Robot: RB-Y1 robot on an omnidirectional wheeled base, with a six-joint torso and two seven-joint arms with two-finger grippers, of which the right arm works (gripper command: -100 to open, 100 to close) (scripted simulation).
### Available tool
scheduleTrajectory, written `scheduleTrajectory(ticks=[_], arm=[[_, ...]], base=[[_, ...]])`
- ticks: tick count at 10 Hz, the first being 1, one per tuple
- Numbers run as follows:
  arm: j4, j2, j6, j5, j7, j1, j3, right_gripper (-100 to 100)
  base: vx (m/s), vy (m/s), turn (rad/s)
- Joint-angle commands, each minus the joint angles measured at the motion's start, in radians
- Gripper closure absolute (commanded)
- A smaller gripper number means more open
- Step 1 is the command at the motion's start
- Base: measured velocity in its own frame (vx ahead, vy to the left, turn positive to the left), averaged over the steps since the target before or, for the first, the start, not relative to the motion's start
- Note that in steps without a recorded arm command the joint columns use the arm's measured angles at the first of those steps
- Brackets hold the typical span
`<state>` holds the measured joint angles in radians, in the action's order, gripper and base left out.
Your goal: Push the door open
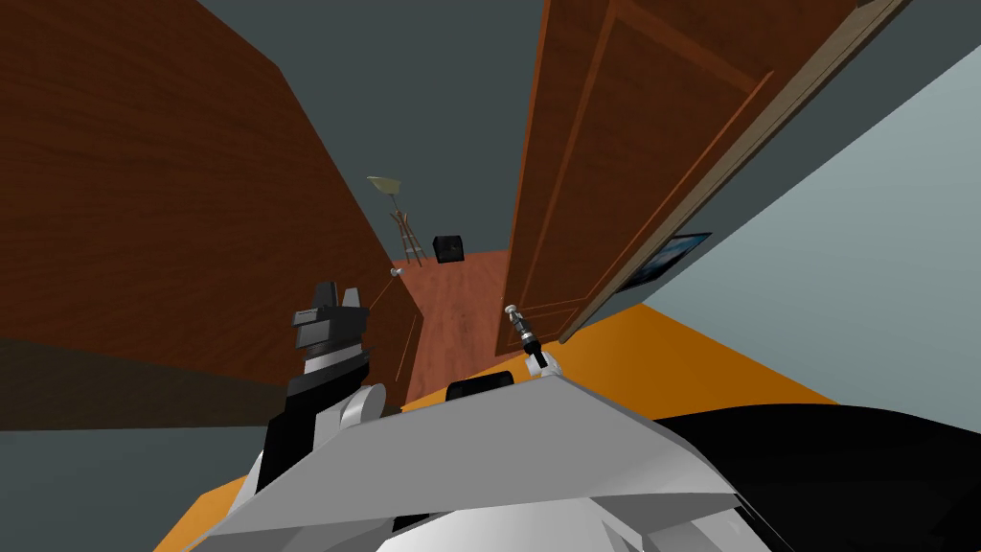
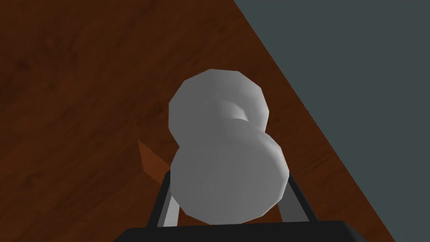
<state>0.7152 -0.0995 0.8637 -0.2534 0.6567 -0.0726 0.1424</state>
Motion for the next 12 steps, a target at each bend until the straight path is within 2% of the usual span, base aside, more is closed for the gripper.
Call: scheduleTrajectory(ticks=[1, 7, 8, 12], arm=[[0.003, -0.006, 0.004, 0.025, -0.05, -0.003, 0.008, 100], [0.003, -0.005, 0.004, 0.103, -0.209, -0.004, 0.011, 100], [-0.003, -0.007, 0.008, 0.082, -0.158, -0.007, 0.004, -100], [-0.004, -0.01, 0.007, 0.049, -0.073, -0.009, -0.017, -100]], base=[[0.042, -0.001, 0.032], [0.048, -0.006, 0.03], [0.01, 0.009, -0.103], [-0.034, 0.026, -0.141]])
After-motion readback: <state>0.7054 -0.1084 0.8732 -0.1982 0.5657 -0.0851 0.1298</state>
